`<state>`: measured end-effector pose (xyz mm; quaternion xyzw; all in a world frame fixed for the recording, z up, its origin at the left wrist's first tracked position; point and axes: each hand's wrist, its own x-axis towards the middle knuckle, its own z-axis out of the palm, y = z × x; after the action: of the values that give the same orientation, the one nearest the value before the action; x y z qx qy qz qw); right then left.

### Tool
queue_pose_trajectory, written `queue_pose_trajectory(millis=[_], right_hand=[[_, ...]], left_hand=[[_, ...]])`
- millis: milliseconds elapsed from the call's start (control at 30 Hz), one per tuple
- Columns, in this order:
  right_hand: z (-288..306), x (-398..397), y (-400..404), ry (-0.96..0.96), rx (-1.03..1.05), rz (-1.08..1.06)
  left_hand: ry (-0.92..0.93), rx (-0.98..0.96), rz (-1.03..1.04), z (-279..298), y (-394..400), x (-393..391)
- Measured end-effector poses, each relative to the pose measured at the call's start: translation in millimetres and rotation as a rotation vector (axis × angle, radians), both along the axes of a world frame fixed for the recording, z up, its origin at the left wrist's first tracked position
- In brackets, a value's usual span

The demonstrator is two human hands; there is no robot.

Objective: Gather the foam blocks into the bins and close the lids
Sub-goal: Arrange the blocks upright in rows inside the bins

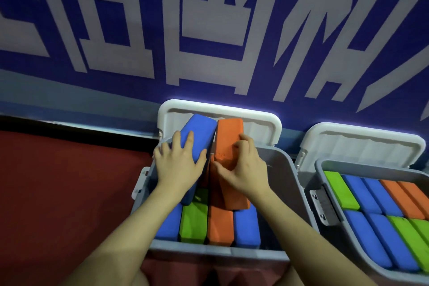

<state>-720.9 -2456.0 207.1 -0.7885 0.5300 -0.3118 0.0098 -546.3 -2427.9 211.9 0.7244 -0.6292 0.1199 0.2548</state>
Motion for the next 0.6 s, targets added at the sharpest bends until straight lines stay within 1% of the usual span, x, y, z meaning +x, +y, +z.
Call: queue_pose_trajectory(millis=[67,167,233,333,400,500,533,600], right_hand=[[2,-4,4,0.063,-0.007,-0.012],[10,-15,13,0.161,-0.098,-0.061],[18,-22,15,0.214,-0.111,-0.099],[24,-29,12,0.275,-0.019,-0.128],[23,-33,10,0.276,0.073,-0.15],[23,-41,10,0.287,0.149,-0.161],[25,-44,10,0.296,0.173,-0.155],[26,-51,9,0.3,0.211,-0.13]], left_hand=[[-0.07,-0.006,-0.041,6,-2,4],[-0.187,0.028,-0.09,14,-4,9],[-0.204,0.117,-0.13,23,-3,9],[-0.185,0.237,-0.134,37,-6,4],[-0.18,0.297,-0.162,42,-11,3],[-0.14,0.509,-0.194,43,-20,4],[-0.141,0.539,-0.195,43,-22,3],[-0.173,0.5,-0.192,42,-24,-3]])
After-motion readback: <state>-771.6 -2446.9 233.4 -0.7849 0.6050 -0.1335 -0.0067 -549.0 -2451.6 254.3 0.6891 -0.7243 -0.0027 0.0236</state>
